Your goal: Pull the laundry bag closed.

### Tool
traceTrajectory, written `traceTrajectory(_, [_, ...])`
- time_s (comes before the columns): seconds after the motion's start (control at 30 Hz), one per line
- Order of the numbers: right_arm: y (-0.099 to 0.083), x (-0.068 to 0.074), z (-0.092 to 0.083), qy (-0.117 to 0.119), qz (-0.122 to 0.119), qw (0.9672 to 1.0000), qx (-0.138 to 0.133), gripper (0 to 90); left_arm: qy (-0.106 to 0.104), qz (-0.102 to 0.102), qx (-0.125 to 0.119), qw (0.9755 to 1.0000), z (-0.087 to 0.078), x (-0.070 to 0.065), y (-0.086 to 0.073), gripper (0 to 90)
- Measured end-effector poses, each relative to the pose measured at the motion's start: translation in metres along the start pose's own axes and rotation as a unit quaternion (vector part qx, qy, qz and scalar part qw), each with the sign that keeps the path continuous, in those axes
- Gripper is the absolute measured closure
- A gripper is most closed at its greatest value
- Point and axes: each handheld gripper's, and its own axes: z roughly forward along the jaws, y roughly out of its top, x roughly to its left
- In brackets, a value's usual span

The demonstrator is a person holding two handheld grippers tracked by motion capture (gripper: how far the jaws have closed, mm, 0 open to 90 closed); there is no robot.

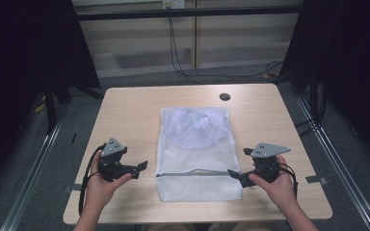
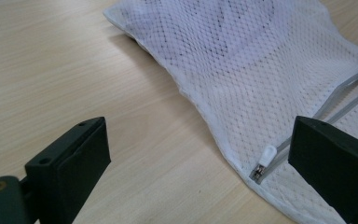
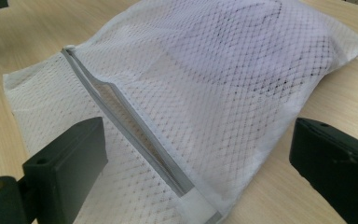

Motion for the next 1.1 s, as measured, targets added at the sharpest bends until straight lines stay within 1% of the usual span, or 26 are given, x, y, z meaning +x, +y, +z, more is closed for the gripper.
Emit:
traceTrajectory(0.13, [0.0,0.002,0.002,0.006,-0.003,1.0,0.005,3.2,-0.002,0.003,0.003,1.0,0.001,0.0,0.0,5.0])
traceTrajectory(0.17, [0.002,0.004,0.003,0.006,-0.009,0.9999,0.008,3.0,-0.004,0.001,0.006,1.0,0.001,0.0,0.0,5.0])
traceTrajectory(0.2, [0.002,0.004,0.003,0.006,-0.009,0.9999,0.008,3.0,-0.004,0.001,0.006,1.0,0.001,0.0,0.0,5.0])
traceTrajectory(0.23, [0.004,0.006,0.006,0.009,-0.009,0.9999,0.009,3.0,-0.001,0.004,0.007,1.0,0.001,0.0,-0.001,5.0])
traceTrajectory(0.37, [0.01,0.014,0.015,0.02,-0.015,0.9996,0.014,3.0,-0.004,0.004,0.004,1.0,-0.002,0.001,-0.001,5.0])
traceTrajectory(0.4, [0.012,0.016,0.018,0.024,-0.018,0.9994,0.018,3.0,-0.004,0.0,0.002,1.0,-0.002,0.0,-0.001,5.0])
traceTrajectory(0.43, [0.012,0.016,0.018,0.024,-0.018,0.9994,0.018,3.0,-0.004,0.0,0.002,1.0,-0.002,0.0,-0.001,5.0])
traceTrajectory(0.47, [0.017,0.024,0.025,0.029,-0.027,0.9989,0.026,3.0,-0.003,0.005,0.006,1.0,-0.003,0.001,-0.001,5.0])
traceTrajectory(0.5, [0.017,0.024,0.025,0.029,-0.027,0.9989,0.026,3.0,-0.003,0.004,0.006,1.0,-0.003,0.001,-0.001,5.0])
traceTrajectory(0.53, [0.02,0.029,0.031,0.038,-0.032,0.9984,0.029,2.9,-0.005,0.003,0.006,1.0,-0.003,0.002,-0.002,5.0])
traceTrajectory(0.57, [0.02,0.029,0.031,0.038,-0.032,0.9984,0.029,2.9,-0.005,0.003,0.006,1.0,-0.003,0.002,-0.002,5.0])
traceTrajectory(0.6, [0.024,0.035,0.038,0.043,-0.036,0.9979,0.032,2.9,-0.004,0.004,0.007,1.0,-0.004,0.003,-0.002,5.0])
traceTrajectory(0.63, [0.026,0.038,0.041,0.049,-0.038,0.9975,0.033,2.9,-0.004,0.004,0.006,1.0,-0.005,0.004,-0.003,5.0])
traceTrajectory(0.7, [0.03,0.045,0.048,0.053,-0.042,0.997,0.038,2.7,-0.003,0.004,0.006,1.0,-0.005,0.005,-0.003,5.0])
traceTrajectory(0.8, [0.038,0.054,0.058,0.061,-0.045,0.9965,0.035,2.7,-0.003,0.0,0.006,1.0,-0.007,0.006,-0.004,5.0])
traceTrajectory(0.87, [0.043,0.06,0.063,0.067,-0.047,0.996,0.036,2.9,-0.001,0.003,0.008,1.0,-0.008,0.007,-0.005,5.0])
traceTrajectory(0.93, [0.047,0.064,0.068,0.076,-0.048,0.9954,0.034,3.2,0.001,0.0,0.006,1.0,-0.008,0.007,-0.005,5.0])
traceTrajectory(1.03, [0.053,0.07,0.073,0.076,-0.057,0.9948,0.036,3.6,0.0,-0.002,0.004,1.0,-0.01,0.009,-0.006,5.0])
traceTrajectory(1.07, [0.054,0.072,0.075,0.079,-0.057,0.9946,0.036,3.8,0.001,-0.005,0.002,1.0,-0.01,0.009,-0.006,5.0])
traceTrajectory(1.1, [0.055,0.073,0.077,0.081,-0.055,0.9946,0.035,4.3,0.001,-0.003,0.003,1.0,-0.011,0.009,-0.006,5.0])
